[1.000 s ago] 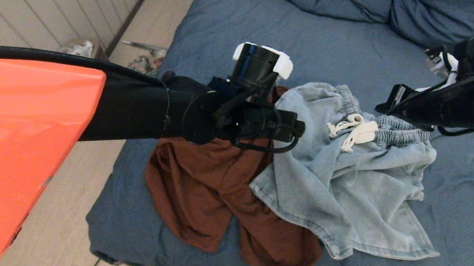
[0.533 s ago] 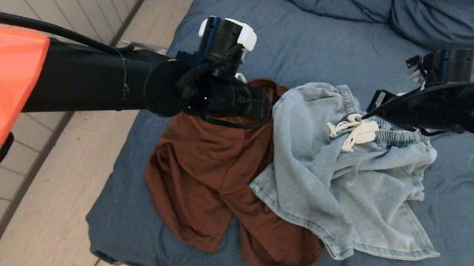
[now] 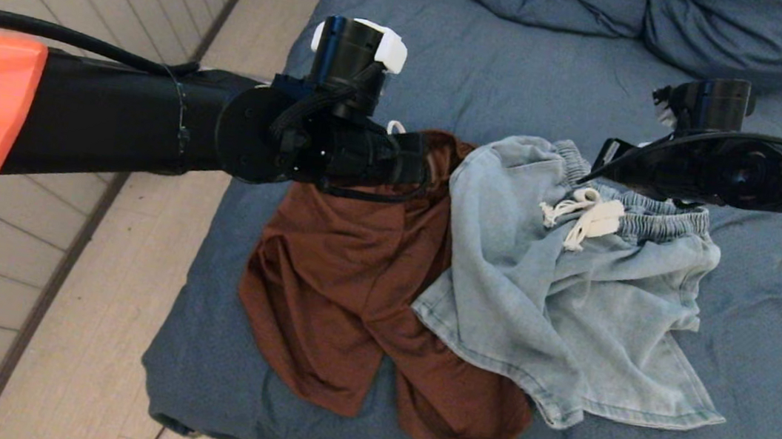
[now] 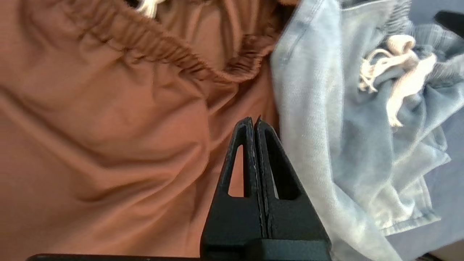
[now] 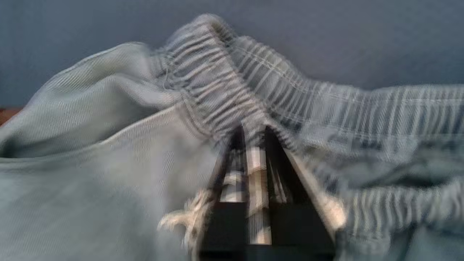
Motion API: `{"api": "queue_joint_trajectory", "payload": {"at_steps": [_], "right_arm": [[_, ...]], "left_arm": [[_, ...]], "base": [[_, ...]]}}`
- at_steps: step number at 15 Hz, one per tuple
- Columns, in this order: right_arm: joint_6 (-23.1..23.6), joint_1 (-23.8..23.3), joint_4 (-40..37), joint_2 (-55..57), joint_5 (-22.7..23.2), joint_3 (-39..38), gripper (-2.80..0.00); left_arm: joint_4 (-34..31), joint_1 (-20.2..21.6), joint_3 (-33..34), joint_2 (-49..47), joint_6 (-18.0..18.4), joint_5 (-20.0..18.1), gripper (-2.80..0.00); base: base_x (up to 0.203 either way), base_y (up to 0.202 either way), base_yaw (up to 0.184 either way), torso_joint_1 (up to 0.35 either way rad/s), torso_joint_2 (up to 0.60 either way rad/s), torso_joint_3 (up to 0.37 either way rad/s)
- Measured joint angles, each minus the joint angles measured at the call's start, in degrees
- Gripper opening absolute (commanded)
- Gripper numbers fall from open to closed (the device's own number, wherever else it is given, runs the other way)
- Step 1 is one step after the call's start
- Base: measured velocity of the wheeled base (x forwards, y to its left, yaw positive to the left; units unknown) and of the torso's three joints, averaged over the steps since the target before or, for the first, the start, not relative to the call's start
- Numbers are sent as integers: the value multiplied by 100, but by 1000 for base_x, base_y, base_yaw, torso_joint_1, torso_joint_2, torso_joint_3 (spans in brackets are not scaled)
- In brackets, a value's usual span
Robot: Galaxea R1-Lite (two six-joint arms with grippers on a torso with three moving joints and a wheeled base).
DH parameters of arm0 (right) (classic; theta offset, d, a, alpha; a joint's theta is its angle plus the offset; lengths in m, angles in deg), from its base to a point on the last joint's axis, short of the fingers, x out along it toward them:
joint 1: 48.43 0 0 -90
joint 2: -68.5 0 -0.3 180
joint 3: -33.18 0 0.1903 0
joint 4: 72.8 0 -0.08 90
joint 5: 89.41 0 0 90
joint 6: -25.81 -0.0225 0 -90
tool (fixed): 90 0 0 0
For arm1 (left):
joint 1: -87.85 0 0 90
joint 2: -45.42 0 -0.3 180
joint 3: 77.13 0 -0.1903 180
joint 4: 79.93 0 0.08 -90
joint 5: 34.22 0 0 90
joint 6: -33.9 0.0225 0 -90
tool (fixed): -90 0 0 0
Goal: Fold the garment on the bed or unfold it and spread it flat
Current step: Unford the blue shorts
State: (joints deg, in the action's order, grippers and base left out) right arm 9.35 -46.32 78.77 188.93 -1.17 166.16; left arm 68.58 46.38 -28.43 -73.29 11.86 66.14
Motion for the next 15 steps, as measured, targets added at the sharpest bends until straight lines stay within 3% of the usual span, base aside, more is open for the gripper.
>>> {"api": "queue_joint_trajectory", "payload": {"at_steps": [3,6,10,11,15], "right_arm": [[118,36,124,241,-64,190,0],[286,127,873,541,-75,221,0],[348,240,1302,852,-75,246,0],[369,259,1318,919,-63,248,-280],[409,277,1405,1114,60,279,-280]], "left_arm": [[0,-4,22,11,-1,59,-280],[171,-15,35,11,17,344,-280],[267,-22,117,8,31,369,-280],[328,-26,133,-4,44,367,-280],[364,-37,166,-67,46,361,-280]], "base": [[0,0,0,0,0,0],[0,0,0,0,0,0],[0,0,0,0,0,0],[0,0,0,0,0,0],[0,0,0,0,0,0]]}}
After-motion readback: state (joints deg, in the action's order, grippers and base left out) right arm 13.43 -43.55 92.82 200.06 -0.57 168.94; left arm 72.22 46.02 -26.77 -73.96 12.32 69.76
